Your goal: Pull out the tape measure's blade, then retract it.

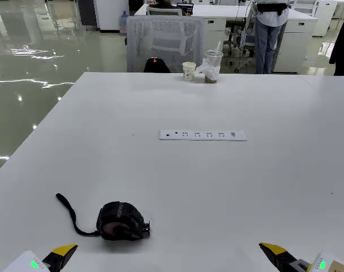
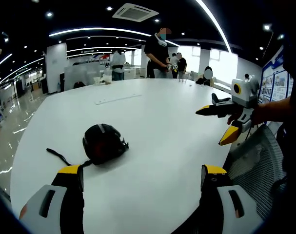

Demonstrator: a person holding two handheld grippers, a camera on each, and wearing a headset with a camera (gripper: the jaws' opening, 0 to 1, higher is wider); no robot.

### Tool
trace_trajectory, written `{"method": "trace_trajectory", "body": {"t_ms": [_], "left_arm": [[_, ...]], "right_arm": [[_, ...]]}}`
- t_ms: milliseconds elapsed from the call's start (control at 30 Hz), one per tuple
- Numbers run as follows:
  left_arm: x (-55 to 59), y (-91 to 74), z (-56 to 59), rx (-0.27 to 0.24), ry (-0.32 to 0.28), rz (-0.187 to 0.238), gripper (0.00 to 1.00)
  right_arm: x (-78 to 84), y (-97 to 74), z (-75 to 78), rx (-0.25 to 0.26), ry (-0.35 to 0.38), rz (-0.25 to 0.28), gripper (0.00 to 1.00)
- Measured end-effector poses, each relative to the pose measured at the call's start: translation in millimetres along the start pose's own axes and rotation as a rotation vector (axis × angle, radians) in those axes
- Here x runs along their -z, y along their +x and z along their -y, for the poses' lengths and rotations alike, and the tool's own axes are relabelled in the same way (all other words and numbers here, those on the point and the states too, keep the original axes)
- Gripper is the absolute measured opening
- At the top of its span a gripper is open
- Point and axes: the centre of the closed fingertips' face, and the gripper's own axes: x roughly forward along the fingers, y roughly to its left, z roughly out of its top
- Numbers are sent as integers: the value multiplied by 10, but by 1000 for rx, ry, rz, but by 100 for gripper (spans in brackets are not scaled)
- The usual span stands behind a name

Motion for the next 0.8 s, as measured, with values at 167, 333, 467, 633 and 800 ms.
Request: {"method": "trace_trajectory", "body": {"t_ms": [167, 333, 467, 633, 800], "left_arm": [[10, -3, -6, 1, 13, -8, 97], [14, -13, -13, -2, 21, -15, 94], [1, -17, -29, -6, 14, -2, 95], [-3, -32, -22, 1, -4, 2, 96], [-11, -41, -40, -7, 5, 7, 99]], "right_arm": [[4, -15, 3, -2, 4, 0, 99], [9, -28, 9, -2, 5, 0, 99], [5, -35, 11, -2, 6, 3, 99], [-7, -43, 11, -1, 4, 4, 99], [0, -44, 4, -4, 3, 1, 99]]}}
